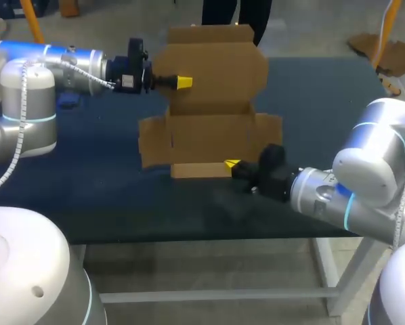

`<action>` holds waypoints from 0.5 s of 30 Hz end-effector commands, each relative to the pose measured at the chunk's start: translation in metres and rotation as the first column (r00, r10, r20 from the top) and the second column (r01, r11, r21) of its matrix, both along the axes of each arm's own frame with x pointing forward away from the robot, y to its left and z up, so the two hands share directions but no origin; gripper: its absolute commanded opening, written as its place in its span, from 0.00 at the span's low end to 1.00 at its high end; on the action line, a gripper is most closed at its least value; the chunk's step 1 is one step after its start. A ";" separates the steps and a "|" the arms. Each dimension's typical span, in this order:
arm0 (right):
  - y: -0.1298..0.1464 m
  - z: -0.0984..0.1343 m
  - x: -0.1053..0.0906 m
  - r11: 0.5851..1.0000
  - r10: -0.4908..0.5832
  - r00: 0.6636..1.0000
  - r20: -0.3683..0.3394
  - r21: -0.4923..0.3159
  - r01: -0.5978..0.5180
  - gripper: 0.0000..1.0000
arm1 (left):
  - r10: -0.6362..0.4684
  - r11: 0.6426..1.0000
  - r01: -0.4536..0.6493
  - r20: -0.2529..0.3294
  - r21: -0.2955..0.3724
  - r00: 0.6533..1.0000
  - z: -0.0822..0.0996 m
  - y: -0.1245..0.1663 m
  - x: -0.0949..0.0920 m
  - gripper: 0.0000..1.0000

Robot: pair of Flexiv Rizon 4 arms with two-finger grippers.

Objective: Assemble the packaging by folding the flat box into shape, placing the metal phone stand inside, and closing the box properly

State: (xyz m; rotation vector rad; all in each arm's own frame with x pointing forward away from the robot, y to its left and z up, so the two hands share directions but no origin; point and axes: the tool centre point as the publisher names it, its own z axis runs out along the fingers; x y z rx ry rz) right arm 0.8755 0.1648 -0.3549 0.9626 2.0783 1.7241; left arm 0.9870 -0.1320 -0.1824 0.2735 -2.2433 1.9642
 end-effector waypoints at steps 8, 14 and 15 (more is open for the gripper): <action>0.016 -0.015 0.009 1.000 -0.028 0.999 -0.022 0.001 0.028 0.00 | -0.016 1.000 0.016 0.014 0.004 1.000 -0.004 0.002 -0.002 0.00; 0.016 -0.015 0.009 1.000 -0.028 0.999 -0.022 0.001 0.028 0.00 | -0.016 1.000 0.016 0.014 0.004 1.000 -0.004 0.002 -0.002 0.00; 0.016 -0.015 0.009 1.000 -0.028 0.999 -0.022 0.001 0.028 0.00 | -0.016 1.000 0.016 0.014 0.004 1.000 -0.004 0.002 -0.002 0.00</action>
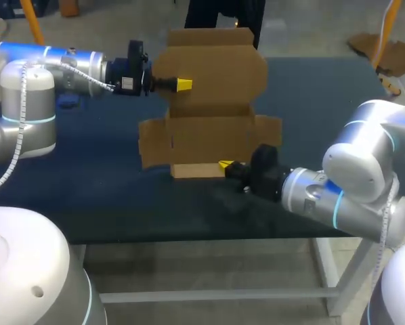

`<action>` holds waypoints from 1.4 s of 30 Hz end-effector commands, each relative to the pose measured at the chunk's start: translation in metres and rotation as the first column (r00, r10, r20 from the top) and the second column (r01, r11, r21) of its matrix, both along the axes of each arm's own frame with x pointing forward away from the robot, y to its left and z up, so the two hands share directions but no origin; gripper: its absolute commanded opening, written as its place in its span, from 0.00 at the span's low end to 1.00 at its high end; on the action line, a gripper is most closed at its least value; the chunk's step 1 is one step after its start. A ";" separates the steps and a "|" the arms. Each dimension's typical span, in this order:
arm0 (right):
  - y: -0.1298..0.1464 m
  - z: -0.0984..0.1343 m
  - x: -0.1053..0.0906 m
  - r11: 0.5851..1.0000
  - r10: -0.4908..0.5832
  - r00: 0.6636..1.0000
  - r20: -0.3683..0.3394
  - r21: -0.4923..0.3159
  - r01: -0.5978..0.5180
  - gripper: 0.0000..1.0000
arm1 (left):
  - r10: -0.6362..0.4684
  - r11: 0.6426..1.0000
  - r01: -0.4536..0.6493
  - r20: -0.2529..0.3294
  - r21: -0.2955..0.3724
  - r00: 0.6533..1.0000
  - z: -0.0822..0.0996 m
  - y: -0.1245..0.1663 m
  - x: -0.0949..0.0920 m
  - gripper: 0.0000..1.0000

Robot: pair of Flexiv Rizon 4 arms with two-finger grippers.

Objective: Assemble the packaging by folding the flat box into shape, placing the metal phone stand inside, and closing the box properly

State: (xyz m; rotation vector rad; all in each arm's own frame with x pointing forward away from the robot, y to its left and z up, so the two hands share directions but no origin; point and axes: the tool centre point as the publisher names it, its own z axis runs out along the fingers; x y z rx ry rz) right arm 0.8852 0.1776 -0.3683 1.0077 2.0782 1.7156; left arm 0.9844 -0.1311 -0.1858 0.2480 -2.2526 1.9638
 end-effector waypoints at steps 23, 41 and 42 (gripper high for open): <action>0.037 -0.033 0.013 0.990 -0.114 0.993 -0.001 -0.086 0.114 0.00 | -0.005 1.000 0.005 -0.001 0.000 1.000 -0.001 0.002 0.000 0.00; 0.046 -0.048 0.028 0.971 -0.182 0.983 0.006 -0.155 0.181 0.00 | -0.005 1.000 0.005 -0.001 0.000 1.000 -0.001 0.002 0.000 0.00; 0.047 -0.049 0.029 0.969 -0.189 0.982 0.007 -0.160 0.188 0.00 | -0.005 1.000 0.005 -0.001 0.000 1.000 -0.001 0.002 0.000 0.00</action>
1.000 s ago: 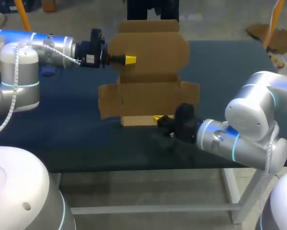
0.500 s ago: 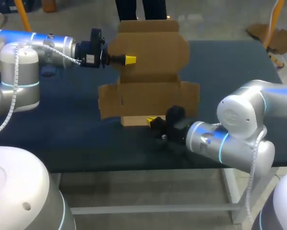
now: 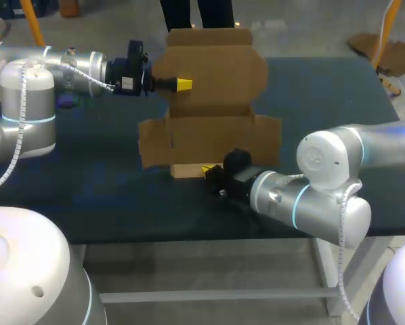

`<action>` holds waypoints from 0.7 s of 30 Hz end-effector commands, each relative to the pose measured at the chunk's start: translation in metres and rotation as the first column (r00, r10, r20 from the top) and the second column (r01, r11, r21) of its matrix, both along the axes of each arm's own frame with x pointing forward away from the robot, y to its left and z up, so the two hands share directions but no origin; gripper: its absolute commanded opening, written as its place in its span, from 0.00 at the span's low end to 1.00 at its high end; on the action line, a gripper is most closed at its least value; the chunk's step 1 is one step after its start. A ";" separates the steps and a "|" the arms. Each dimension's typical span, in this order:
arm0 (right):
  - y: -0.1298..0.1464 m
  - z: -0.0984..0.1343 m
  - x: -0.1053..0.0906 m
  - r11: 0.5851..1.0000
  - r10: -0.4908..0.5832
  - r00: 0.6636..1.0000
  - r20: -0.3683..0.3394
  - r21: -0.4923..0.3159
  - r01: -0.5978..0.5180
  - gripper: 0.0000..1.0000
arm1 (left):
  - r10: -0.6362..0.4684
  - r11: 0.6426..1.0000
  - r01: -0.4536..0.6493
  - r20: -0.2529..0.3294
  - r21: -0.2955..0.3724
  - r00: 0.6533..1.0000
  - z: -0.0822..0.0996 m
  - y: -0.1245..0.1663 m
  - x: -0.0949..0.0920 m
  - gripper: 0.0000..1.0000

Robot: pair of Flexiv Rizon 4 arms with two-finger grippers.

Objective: Assemble the packaging by folding the flat box into shape, placing the metal phone stand inside, and closing the box properly

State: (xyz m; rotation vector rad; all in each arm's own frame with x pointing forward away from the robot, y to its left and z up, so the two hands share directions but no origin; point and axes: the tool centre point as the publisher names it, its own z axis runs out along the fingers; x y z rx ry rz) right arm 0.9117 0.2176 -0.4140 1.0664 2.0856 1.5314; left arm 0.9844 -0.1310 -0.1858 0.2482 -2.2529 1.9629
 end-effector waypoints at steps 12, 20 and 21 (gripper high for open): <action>0.005 -0.009 0.002 0.989 -0.130 0.991 0.013 -0.071 0.131 0.00 | -0.005 1.000 0.005 -0.001 0.000 1.000 -0.001 0.001 0.001 0.00; 0.001 -0.012 0.000 0.987 -0.145 0.989 0.015 -0.074 0.145 0.00 | -0.005 1.000 0.005 -0.001 0.000 1.000 -0.001 0.001 0.001 0.00; 0.000 -0.012 0.000 0.986 -0.147 0.989 0.014 -0.073 0.147 0.00 | -0.005 1.000 0.005 -0.001 0.000 1.000 -0.001 0.001 0.001 0.00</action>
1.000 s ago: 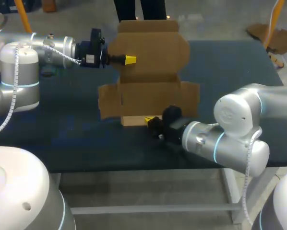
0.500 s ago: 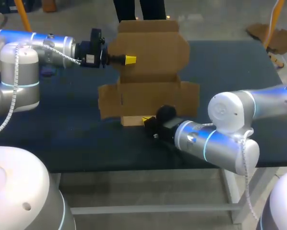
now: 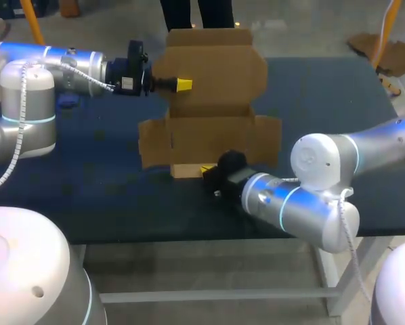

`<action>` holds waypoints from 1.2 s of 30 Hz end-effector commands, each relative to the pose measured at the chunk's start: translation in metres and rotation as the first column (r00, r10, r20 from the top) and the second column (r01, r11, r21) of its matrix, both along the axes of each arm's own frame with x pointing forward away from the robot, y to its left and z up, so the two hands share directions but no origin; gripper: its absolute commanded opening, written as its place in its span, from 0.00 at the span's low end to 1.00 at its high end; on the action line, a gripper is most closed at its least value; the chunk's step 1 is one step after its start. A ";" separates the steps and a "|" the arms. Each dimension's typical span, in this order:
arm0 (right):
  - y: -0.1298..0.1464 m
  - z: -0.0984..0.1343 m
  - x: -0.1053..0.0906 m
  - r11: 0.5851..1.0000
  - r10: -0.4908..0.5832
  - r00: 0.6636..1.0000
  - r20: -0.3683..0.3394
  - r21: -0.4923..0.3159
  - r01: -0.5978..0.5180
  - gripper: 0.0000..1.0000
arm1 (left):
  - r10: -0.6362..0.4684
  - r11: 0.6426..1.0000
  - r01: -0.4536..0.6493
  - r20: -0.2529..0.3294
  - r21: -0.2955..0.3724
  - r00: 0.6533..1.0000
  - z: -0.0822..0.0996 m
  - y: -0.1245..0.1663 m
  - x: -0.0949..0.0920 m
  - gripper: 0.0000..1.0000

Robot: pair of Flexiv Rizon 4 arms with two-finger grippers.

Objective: Assemble the packaging by folding the flat box into shape, placing the metal phone stand inside, and closing the box properly

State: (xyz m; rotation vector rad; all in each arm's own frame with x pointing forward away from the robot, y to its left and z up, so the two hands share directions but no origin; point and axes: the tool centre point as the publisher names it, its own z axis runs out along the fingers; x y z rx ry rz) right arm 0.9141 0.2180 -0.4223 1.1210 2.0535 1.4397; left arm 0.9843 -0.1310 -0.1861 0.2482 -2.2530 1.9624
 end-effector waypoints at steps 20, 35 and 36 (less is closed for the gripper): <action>-0.001 -0.010 0.001 0.996 -0.084 0.996 0.007 -0.031 0.084 0.00 | -0.014 1.000 0.014 0.006 0.010 1.000 -0.002 0.002 -0.004 0.00; -0.001 -0.010 0.001 0.996 -0.084 0.996 0.007 -0.031 0.084 0.00 | -0.039 0.999 0.037 0.039 0.030 0.999 -0.008 0.001 -0.022 0.00; -0.001 -0.010 0.001 0.996 -0.084 0.996 0.007 -0.031 0.084 0.00 | -0.039 0.999 0.038 0.039 0.030 0.998 -0.009 0.001 -0.023 0.00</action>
